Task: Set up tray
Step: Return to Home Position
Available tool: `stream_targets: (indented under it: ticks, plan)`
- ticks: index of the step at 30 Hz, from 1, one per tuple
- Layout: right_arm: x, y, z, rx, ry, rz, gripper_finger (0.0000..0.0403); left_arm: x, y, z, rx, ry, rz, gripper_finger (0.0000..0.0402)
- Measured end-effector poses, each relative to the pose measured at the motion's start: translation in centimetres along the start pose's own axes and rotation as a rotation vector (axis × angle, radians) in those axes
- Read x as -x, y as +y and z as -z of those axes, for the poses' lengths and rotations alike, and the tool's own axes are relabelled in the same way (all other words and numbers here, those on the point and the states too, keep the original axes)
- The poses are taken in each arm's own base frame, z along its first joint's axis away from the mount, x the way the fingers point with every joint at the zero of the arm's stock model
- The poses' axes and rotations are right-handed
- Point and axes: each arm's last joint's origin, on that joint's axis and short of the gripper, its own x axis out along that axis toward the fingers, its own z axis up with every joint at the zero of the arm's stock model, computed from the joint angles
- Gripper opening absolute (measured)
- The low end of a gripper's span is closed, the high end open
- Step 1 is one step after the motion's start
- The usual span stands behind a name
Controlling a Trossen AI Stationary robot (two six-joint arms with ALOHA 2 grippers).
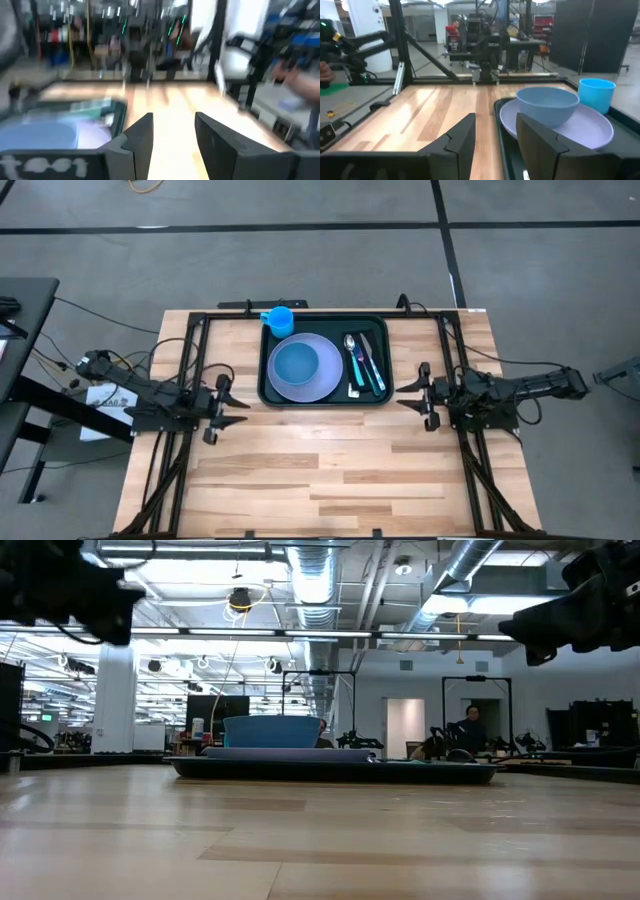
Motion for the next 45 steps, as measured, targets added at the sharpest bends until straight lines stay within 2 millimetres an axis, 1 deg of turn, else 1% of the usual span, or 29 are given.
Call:
stream_targets:
  ticks: [4,7,9,13,16,21,27,31,45]
  plan:
    - [0.1,-0.1,0.7,-0.004,0.068,0.028,0.0134,0.2,0.2,1.3,0.068,0.124,-0.039,0.0132]
    - [0.1,-0.2,1.2,-0.006,0.129,0.063,0.0133,0.1,0.1,1.5,0.086,0.144,-0.033,0.0132]
    - [0.1,-0.2,1.3,-0.004,0.140,0.069,0.0133,0.1,0.1,1.6,0.077,0.155,-0.036,0.0132]
    - [0.0,-0.1,1.5,-0.007,0.155,0.068,0.0134,-0.1,0.3,1.8,0.049,0.174,-0.111,0.0132]
    - [-0.1,-0.1,1.6,-0.049,0.166,0.072,0.0134,-0.2,0.4,2.1,0.041,0.197,-0.172,0.0132]
    - [-0.1,-0.1,1.6,-0.060,0.174,0.073,0.0133,-0.4,0.4,2.6,0.026,0.240,-0.179,0.0132]
    - [-0.1,-0.1,1.7,-0.060,0.175,0.074,0.0137,-0.4,0.4,2.7,0.019,0.248,-0.184,0.0132]
    - [-0.1,-0.1,1.7,-0.060,0.176,0.074,0.0136,-0.4,0.5,2.6,0.013,0.238,-0.232,0.0132]
    - [-0.1,-0.1,1.7,-0.060,0.176,0.074,0.0135,-0.4,0.5,2.7,0.014,0.240,-0.214,0.0132]
